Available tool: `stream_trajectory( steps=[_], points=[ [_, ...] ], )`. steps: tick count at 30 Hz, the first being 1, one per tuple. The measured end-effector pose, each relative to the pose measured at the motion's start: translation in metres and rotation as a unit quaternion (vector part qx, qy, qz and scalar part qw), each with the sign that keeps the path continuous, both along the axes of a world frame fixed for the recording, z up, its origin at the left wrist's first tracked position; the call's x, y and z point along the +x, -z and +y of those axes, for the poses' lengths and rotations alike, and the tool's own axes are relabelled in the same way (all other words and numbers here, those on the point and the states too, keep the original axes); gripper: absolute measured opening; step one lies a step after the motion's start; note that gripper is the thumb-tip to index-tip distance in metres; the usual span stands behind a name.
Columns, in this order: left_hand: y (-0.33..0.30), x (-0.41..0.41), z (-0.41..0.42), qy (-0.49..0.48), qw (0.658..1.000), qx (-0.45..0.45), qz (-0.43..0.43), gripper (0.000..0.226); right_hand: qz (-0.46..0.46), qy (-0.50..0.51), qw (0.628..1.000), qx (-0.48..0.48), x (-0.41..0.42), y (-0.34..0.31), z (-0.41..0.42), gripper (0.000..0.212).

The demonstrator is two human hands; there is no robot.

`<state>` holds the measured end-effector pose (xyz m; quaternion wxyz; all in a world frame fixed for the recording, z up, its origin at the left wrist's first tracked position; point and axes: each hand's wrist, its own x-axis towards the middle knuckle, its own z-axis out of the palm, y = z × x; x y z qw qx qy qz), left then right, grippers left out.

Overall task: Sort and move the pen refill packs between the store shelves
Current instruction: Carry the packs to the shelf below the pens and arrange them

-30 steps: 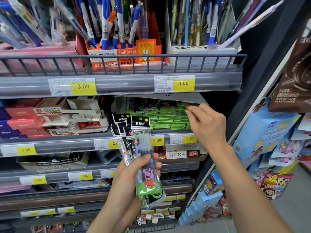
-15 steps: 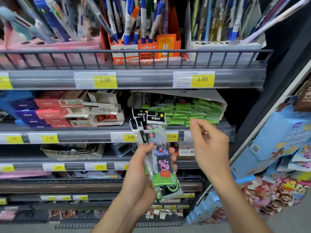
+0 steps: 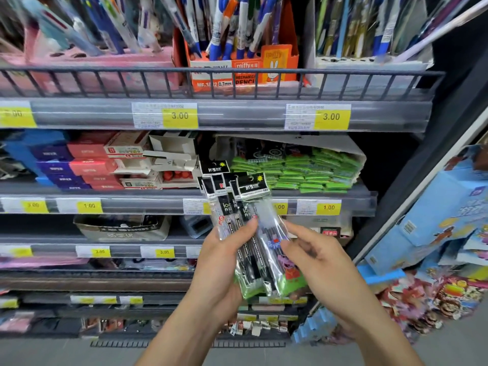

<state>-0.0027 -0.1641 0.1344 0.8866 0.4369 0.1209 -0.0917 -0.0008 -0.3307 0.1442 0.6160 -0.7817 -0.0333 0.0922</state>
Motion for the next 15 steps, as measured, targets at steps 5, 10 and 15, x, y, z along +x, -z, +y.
stream_trajectory(
  steps=[5, 10, 15],
  points=[
    [-0.002, -0.003, -0.001, -0.031, 0.997, 0.073, -0.020, 0.032, -0.011, 0.017, 0.999, 0.025, -0.008, -0.002, 0.007, 0.041],
    [-0.001, -0.007, -0.003, -0.030, 0.996, 0.080, -0.024, 0.041, -0.095, 0.082, 0.991, 0.041, -0.006, 0.000, 0.009, 0.025],
    [-0.003, -0.004, -0.005, 0.002, 0.999, 0.040, -0.003, 0.051, -0.053, 0.115, 0.988, 0.083, -0.013, 0.004, 0.014, 0.020]
  ],
)
